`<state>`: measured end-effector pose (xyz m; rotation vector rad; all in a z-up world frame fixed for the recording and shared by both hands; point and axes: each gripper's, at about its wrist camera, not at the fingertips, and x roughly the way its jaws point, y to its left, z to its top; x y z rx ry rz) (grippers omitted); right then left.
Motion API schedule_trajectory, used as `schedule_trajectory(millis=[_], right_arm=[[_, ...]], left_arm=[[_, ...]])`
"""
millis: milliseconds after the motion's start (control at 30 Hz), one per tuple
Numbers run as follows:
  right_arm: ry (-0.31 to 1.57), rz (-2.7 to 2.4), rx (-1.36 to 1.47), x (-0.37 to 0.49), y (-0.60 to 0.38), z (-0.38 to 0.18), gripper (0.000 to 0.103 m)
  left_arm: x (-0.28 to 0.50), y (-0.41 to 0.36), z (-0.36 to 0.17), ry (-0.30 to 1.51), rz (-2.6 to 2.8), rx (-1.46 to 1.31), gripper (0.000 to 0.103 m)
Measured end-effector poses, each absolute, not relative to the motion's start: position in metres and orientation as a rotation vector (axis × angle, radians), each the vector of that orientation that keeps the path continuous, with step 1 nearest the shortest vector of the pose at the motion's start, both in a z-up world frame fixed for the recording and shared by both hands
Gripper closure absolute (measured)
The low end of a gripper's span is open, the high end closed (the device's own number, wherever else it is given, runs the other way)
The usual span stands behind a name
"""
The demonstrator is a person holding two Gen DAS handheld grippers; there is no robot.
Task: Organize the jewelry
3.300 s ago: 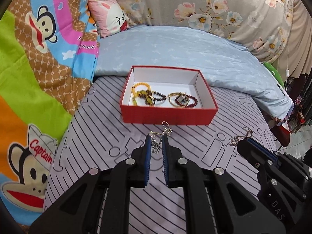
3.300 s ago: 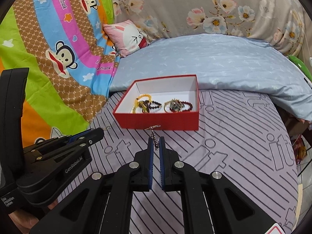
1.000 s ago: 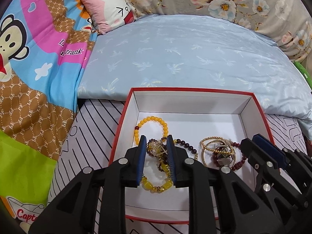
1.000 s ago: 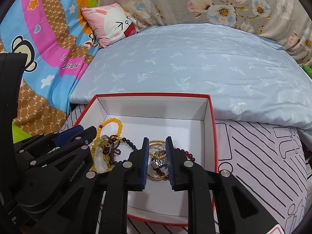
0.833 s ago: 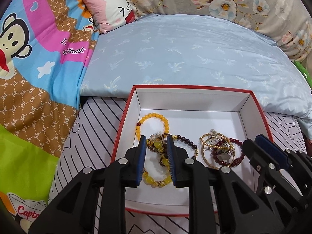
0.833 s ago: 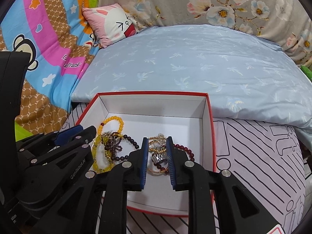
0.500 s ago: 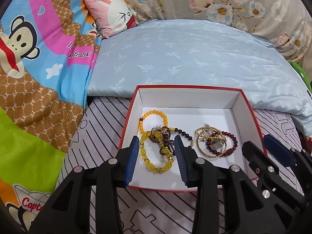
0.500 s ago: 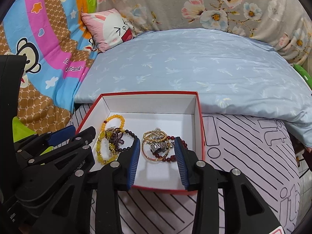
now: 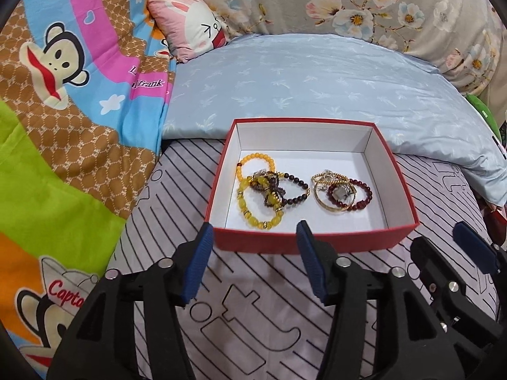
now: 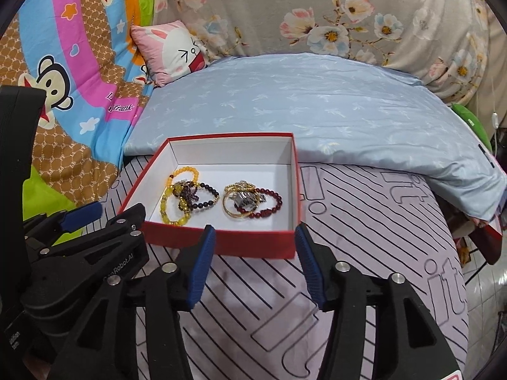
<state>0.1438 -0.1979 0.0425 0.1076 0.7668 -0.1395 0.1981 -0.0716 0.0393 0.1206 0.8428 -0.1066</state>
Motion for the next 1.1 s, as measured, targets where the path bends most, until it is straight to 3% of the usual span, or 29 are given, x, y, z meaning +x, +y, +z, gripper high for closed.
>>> schedule_trajectory(millis=[333,1100], right_arm=[[0.767,-0.172,0.150,0.105,-0.200,0.037,0.038],[0.773,-0.223,0.119,0.060,-0.191,0.020,0.032]], left_arm=[[0.163,-0.066,0.036,0.842,-0.086,0.135,0.035],[0.118,-0.052,0.014,0.875,-0.042,0.099,0.032]])
